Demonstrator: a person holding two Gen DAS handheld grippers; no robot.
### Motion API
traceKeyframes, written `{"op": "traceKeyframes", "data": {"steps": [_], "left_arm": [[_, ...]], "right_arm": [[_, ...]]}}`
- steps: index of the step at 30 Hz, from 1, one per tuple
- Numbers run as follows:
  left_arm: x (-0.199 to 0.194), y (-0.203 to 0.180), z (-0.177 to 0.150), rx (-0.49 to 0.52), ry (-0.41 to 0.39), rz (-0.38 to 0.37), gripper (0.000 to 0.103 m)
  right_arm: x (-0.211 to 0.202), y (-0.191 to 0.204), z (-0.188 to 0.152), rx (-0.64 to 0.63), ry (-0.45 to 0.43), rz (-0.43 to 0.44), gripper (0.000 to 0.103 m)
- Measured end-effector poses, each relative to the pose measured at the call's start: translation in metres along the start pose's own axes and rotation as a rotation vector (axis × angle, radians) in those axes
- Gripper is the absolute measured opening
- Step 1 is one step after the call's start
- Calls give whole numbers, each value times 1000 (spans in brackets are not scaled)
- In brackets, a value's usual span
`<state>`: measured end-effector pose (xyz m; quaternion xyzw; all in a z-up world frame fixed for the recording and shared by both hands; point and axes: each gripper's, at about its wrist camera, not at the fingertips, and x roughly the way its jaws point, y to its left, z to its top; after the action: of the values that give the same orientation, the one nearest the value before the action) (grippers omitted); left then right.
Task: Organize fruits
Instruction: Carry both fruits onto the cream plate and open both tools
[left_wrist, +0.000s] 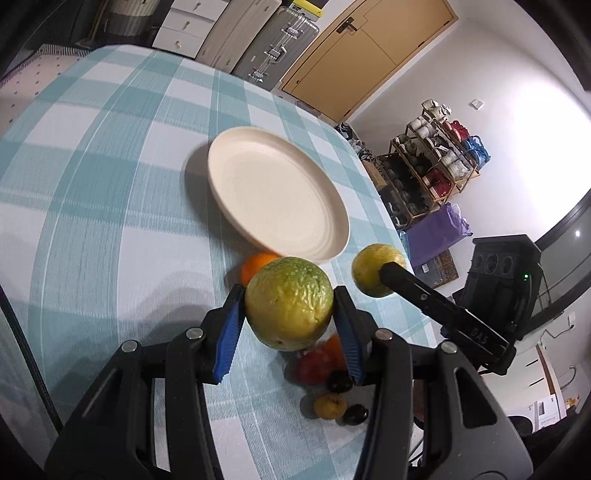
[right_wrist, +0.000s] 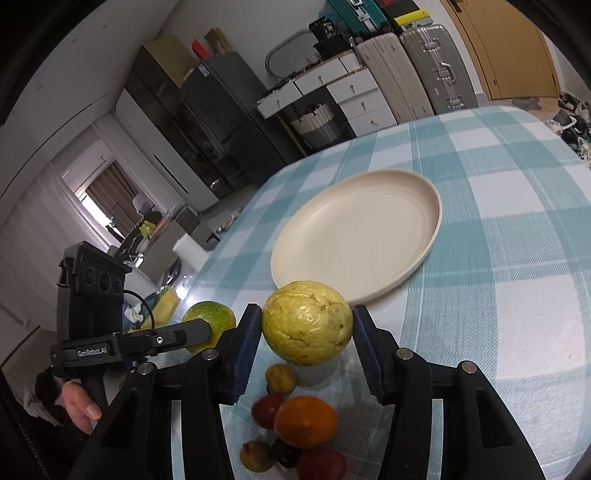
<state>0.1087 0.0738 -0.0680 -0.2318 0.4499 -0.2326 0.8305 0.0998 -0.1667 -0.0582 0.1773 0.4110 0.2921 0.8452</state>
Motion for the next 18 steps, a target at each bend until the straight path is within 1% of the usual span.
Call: {"op": "traceKeyframes", "data": {"steps": [4, 9, 18], "left_arm": [[-1, -8, 17, 11, -9, -2, 44], [-1, -24, 46, 50, -28, 10, 44], [5, -46, 99, 97, -59, 67, 45]], "right_arm": [[-6, 1, 13, -17, -16, -5, 51], [-11, 0, 37, -42, -39, -23, 51], [-8, 5, 89, -95, -69, -32, 51]]}}
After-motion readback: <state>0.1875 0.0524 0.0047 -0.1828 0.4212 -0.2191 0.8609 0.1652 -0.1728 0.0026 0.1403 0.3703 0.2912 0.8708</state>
